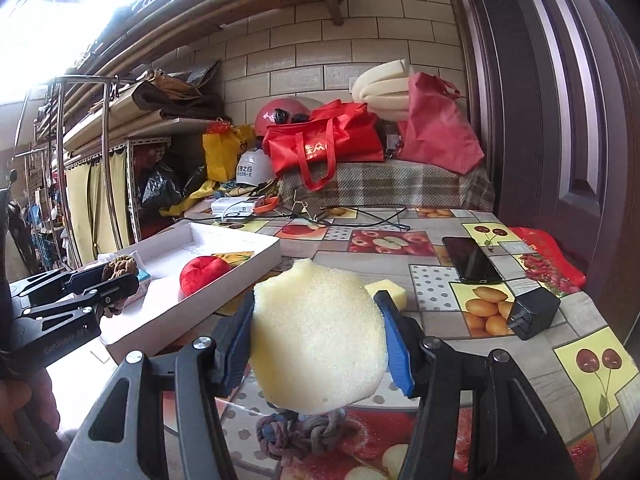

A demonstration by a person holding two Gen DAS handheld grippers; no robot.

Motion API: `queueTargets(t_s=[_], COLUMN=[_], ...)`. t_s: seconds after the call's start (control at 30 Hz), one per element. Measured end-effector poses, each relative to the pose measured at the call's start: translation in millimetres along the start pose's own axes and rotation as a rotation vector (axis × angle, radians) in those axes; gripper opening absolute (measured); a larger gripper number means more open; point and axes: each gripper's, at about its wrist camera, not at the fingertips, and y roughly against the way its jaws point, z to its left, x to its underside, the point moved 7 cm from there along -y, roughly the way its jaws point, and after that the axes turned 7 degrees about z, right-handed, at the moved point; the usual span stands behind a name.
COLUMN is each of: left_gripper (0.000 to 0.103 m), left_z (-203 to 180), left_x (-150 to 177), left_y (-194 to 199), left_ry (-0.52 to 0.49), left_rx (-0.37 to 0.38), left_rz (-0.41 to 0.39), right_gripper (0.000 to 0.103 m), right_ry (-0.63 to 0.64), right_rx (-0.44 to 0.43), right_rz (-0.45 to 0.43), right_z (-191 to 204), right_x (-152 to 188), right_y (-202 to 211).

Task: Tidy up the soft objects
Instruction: 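Carry the rope knot and round sponge over the tray and open both tools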

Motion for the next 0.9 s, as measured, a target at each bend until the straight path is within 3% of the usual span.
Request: queueTargets(t_s=[0.63, 0.9], left_gripper=[0.036, 0.036], left_z=[92.6, 110.7], left_x=[-3.8, -12.0], left_y=[-14.9, -30.9], left_ry=[0.082, 0.063], left_rx=[-0.157, -0.202], left_rz=[-0.020, -0.022], right_gripper=[0.057, 0.057], right_ry=[0.110, 0.124], right_rx=[-0.097, -0.112], right_rz=[0.011, 0.006], right_z=[86.5, 110.9], right_x=[-15.2, -25.4], right_y=[-44.8, -68.7])
